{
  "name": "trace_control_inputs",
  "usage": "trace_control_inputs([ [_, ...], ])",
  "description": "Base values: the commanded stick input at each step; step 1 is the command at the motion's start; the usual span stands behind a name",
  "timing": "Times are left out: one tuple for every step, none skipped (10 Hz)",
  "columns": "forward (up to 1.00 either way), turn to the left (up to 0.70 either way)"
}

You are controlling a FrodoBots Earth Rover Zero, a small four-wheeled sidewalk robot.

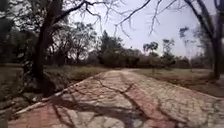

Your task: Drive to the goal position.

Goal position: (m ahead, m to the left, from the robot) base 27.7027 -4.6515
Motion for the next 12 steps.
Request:
trace_control_inputs([
  [0.7,0.0],
  [0.7,0.0],
  [0.7,-0.2],
  [0.7,-0.03],
  [0.7,0.0],
  [0.7,0.0],
  [0.7,0.0],
  [0.7,0.0],
  [0.7,0.0],
  [0.7,0.0],
  [0.7,0.0],
  [0.7,0.0],
])
